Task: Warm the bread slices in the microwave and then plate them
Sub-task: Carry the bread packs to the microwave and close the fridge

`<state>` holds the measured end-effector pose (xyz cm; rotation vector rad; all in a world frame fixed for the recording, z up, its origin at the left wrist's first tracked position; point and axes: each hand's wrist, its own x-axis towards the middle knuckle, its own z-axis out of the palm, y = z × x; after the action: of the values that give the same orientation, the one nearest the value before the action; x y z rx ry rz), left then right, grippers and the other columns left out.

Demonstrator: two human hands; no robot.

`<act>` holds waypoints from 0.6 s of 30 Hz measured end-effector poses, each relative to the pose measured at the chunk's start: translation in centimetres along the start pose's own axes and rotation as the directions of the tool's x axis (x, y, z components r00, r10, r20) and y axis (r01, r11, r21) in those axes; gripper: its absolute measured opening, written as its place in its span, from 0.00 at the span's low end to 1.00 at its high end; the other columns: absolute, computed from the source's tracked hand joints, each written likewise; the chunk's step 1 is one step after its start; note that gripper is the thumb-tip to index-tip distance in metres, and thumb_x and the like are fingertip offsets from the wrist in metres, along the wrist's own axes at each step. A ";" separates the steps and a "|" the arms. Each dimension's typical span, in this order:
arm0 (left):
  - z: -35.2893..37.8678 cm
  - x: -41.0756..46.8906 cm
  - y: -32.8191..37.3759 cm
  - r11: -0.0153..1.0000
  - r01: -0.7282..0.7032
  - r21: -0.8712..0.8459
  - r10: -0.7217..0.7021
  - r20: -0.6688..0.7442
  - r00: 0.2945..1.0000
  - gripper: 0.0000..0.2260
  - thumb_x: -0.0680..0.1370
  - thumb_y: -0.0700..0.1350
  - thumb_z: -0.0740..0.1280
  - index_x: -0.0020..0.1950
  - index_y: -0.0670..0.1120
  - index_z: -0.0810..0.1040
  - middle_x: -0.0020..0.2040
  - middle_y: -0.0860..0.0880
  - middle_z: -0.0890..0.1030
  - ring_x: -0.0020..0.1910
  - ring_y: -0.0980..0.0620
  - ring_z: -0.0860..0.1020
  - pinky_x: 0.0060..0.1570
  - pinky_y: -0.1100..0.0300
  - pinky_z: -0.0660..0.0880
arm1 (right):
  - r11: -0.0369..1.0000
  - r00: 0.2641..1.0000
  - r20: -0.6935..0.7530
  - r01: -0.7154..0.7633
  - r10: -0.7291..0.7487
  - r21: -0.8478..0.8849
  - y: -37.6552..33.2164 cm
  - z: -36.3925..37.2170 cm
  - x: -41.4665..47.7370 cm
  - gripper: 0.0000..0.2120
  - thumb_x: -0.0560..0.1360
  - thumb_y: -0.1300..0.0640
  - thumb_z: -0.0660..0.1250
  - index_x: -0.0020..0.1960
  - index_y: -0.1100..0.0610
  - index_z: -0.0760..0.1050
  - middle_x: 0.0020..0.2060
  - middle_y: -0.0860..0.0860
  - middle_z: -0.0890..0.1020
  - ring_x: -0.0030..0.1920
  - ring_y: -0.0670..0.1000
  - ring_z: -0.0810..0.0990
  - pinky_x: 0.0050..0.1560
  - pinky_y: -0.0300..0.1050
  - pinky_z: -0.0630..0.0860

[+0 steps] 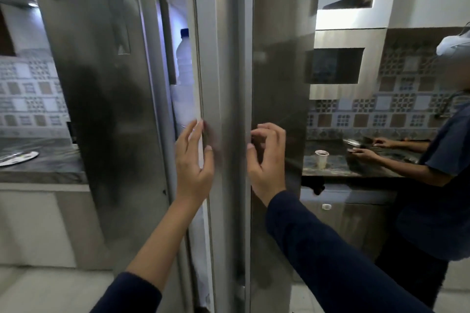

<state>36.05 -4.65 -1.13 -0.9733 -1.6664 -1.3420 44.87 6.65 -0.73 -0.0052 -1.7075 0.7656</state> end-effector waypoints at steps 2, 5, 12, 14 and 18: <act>0.1 0.7 0.2 0.998 -0.057 0.032 0.058 -0.022 0.998 0.22 0.78 0.40 0.60 0.72 0.42 0.65 0.71 0.47 0.65 0.71 0.56 0.60 0.70 0.72 0.53 | 0.999 0.998 0.055 -0.032 0.030 0.027 1.1 1.1 0.8 0.13 0.73 0.58 0.63 0.57 0.54 0.69 0.60 0.51 0.67 0.58 0.40 0.68 0.60 0.26 0.65; 0.8 2.6 -0.6 0.989 -0.113 0.090 0.117 -0.033 0.993 0.24 0.77 0.43 0.58 0.73 0.40 0.62 0.73 0.45 0.63 0.73 0.55 0.58 0.73 0.65 0.54 | 0.997 0.995 0.075 0.065 -0.062 -0.047 3.1 3.1 2.4 0.17 0.74 0.54 0.61 0.62 0.54 0.68 0.62 0.51 0.68 0.61 0.45 0.67 0.63 0.28 0.63; 2.6 7.9 -4.5 0.889 -0.281 0.360 0.308 -0.018 0.951 0.25 0.79 0.44 0.55 0.75 0.42 0.55 0.76 0.46 0.52 0.76 0.53 0.46 0.76 0.55 0.45 | 0.977 0.983 -0.048 0.169 -0.176 -0.133 7.9 7.6 8.0 0.19 0.76 0.52 0.56 0.67 0.50 0.64 0.65 0.48 0.64 0.65 0.46 0.63 0.67 0.42 0.63; 3.0 9.6 -5.0 0.858 -0.363 0.363 0.390 0.001 0.921 0.24 0.79 0.43 0.54 0.75 0.41 0.56 0.76 0.44 0.55 0.76 0.52 0.47 0.75 0.54 0.45 | 0.950 0.966 -0.059 0.235 -0.252 -0.204 9.3 8.4 9.5 0.19 0.76 0.53 0.56 0.67 0.50 0.62 0.66 0.48 0.63 0.66 0.50 0.63 0.67 0.47 0.64; 4.4 12.2 -6.9 0.792 -0.414 0.448 0.453 0.023 0.891 0.24 0.79 0.46 0.58 0.75 0.42 0.58 0.76 0.44 0.56 0.75 0.52 0.49 0.75 0.53 0.47 | 0.903 0.931 -0.115 0.298 -0.347 -0.308 11.8 10.4 12.9 0.21 0.76 0.51 0.54 0.68 0.51 0.63 0.68 0.51 0.65 0.66 0.52 0.64 0.67 0.47 0.61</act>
<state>24.36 -0.22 6.54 -0.9317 -1.4699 -0.6449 27.38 15.95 3.92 0.0145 -1.5910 0.2581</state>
